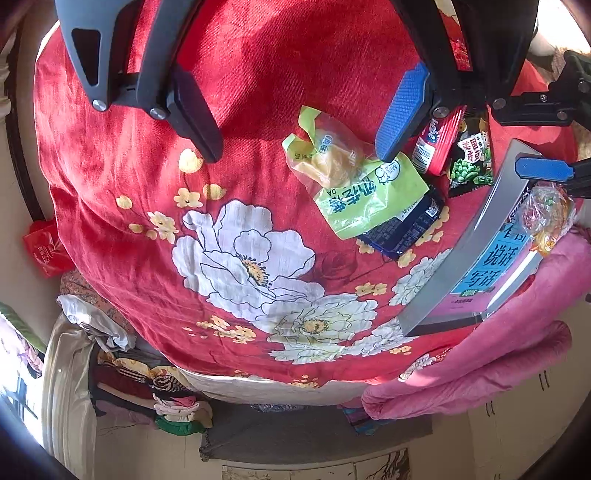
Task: Organize snacks
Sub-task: 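Lower left tool to the green pea bag while right tool nears the milk candy bag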
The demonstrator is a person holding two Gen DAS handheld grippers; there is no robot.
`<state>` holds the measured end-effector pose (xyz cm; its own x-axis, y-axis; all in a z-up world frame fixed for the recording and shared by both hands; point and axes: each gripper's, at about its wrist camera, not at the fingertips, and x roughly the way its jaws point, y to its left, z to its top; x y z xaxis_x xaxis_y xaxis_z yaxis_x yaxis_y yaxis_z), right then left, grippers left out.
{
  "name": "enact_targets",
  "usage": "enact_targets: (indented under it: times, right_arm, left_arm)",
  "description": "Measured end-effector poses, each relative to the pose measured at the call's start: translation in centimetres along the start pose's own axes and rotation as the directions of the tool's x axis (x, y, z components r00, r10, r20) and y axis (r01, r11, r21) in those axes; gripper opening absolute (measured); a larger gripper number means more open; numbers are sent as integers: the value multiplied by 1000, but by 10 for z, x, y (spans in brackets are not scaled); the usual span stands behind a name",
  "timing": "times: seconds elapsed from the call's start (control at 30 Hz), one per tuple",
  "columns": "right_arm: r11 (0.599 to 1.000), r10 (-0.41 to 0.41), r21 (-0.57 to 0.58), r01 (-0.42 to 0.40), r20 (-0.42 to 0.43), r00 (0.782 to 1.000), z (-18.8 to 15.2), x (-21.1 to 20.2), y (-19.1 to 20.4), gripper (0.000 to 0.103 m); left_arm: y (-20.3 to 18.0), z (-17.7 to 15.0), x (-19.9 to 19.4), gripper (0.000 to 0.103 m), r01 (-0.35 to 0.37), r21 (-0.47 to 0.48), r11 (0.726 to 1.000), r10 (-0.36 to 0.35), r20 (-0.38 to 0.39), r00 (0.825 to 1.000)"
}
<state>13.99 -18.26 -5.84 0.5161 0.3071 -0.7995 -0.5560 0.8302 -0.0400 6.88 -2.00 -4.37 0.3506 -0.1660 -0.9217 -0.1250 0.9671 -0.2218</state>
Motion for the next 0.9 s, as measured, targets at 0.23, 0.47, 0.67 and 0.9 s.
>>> enact_targets:
  times: [0.23,0.47,0.67,0.9]
  right_arm:
    - [998,-26,-65,24,-28,999,4,20,6,84]
    - [998,16,-68,-17,-20,1000,10,33,5,83]
    - [996,58,-68,-58,-1,998,15,34,7,66]
    - [989,143,39,-143,4,990,16,33,-11,66]
  left_arm:
    - [4,3,11,75,21,-63,998,-22,-11,1000]
    - [9,10,18,62,39,-111,993,-39,4,999]
    - [10,14,21,51,24,-119,993,-23,14,1000]
    - [2,18,27,47,6,-65,998,-5,24,1000]
